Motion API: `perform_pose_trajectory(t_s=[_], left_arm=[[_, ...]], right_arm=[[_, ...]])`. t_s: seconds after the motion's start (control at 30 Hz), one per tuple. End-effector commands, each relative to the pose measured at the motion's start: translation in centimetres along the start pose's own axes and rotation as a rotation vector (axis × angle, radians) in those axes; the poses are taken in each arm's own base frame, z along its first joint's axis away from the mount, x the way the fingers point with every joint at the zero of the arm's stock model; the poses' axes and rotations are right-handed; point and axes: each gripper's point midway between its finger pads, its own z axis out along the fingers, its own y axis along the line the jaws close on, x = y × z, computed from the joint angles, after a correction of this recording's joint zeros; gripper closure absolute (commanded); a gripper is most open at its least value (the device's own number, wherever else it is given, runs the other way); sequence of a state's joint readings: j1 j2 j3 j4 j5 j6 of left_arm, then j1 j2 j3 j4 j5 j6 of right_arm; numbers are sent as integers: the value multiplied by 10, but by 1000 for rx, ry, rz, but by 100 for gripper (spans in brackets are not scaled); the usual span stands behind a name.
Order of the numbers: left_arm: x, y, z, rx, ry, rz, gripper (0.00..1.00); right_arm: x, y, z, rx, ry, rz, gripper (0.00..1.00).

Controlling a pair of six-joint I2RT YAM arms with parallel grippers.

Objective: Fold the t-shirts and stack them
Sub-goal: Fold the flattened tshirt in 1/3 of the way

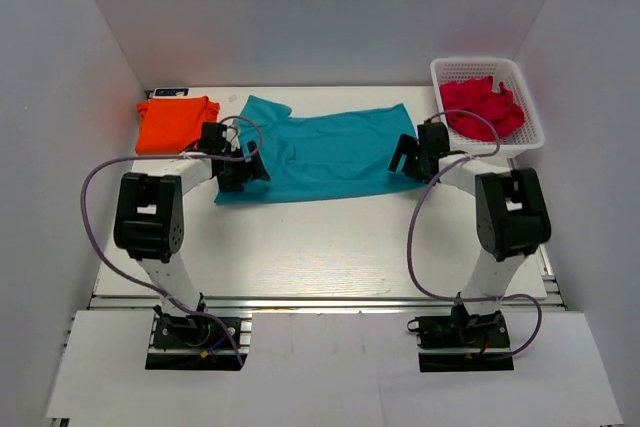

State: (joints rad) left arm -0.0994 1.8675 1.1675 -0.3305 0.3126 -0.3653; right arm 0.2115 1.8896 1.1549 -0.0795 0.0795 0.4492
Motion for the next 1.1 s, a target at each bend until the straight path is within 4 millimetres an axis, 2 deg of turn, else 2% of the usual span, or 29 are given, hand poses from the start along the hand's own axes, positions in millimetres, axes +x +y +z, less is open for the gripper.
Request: perform_pose_trajectory(t_s=[0.0, 0.03, 0.07, 0.1, 0.13, 0.17, 0.2, 0.23, 0.27, 0.3, 0.37, 0.43, 0.47, 0.53, 0.63, 0.67, 0.7, 0.73, 0.77, 0.8, 0.83, 0.87, 0.9, 0.93, 0.97, 1.0, 1.03, 1.07], left_arm=[[44, 27, -31, -135, 58, -62, 0], [72, 35, -34, -156, 107, -89, 0], [80, 36, -38, -159, 112, -109, 0], [90, 38, -44, -165, 122, -121, 0], [107, 38, -54, -162, 133, -149, 0], [115, 36, -60, -151, 140, -163, 0], [134, 40, -66, -165, 169, -182, 0], [139, 40, -72, -164, 167, -181, 0], [137, 33, -84, -142, 137, -184, 0], [148, 36, -93, -169, 158, -202, 0], [144, 29, -108, -155, 116, -181, 0], [127, 19, -118, -136, 55, -155, 0], [112, 5, -127, -87, 9, -139, 0], [88, -8, -134, -38, -74, -103, 0], [39, -23, -142, 6, -247, -35, 0], [20, -31, -145, 24, -290, -12, 0], [1, -37, -146, 32, -341, 8, 0], [-8, -34, -135, 16, -335, 14, 0], [-31, -42, -138, 21, -375, 35, 0], [-40, -42, -132, 14, -369, 57, 0], [-51, -44, -126, 11, -371, 77, 0], [-71, -40, -110, -30, -360, 78, 0], [-82, -36, -101, -57, -355, 85, 0], [-90, -30, -91, -92, -345, 76, 0], [-119, -40, -94, -89, -388, 103, 0], [-127, -38, -83, -98, -373, 123, 0], [-125, -26, -50, -125, -306, 118, 0], [-148, -35, -52, -119, -325, 133, 0]], right_arm=[[76, -33, -26, 75, 164, 100, 10], [75, -32, -40, 62, 147, 111, 10], [107, -48, -56, 106, 192, 126, 10], [114, -52, -63, 119, 197, 139, 10], [120, -52, -81, 97, 187, 142, 10], [139, -61, -88, 118, 224, 159, 10], [145, -61, -94, 116, 235, 162, 10], [150, -60, -107, 94, 229, 163, 10], [162, -63, -112, 96, 252, 169, 10], [165, -62, -115, 80, 256, 156, 10], [157, -48, -127, -4, 231, 103, 10], [143, -35, -134, -71, 193, 59, 10], [124, -22, -139, -125, 139, 17, 10], [102, -11, -144, -163, 69, -10, 10], [62, 12, -154, -237, -55, -55, 10], [57, 9, -149, -217, -65, -65, 10], [41, 14, -152, -218, -104, -70, 10], [25, 17, -155, -210, -136, -66, 10], [23, 15, -147, -183, -126, -65, 10], [4, 24, -152, -194, -160, -48, 10], [-5, 19, -145, -150, -185, -36, 10], [-8, 15, -138, -119, -190, -24, 10], [-22, 18, -136, -113, -221, -14, 10], [-26, 20, -135, -113, -228, -15, 10], [-30, 20, -132, -112, -234, -12, 10], [-32, 22, -125, -101, -221, -13, 10], [-41, 25, -126, -104, -231, -19, 10], [-43, 25, -127, -94, -217, -21, 10]])
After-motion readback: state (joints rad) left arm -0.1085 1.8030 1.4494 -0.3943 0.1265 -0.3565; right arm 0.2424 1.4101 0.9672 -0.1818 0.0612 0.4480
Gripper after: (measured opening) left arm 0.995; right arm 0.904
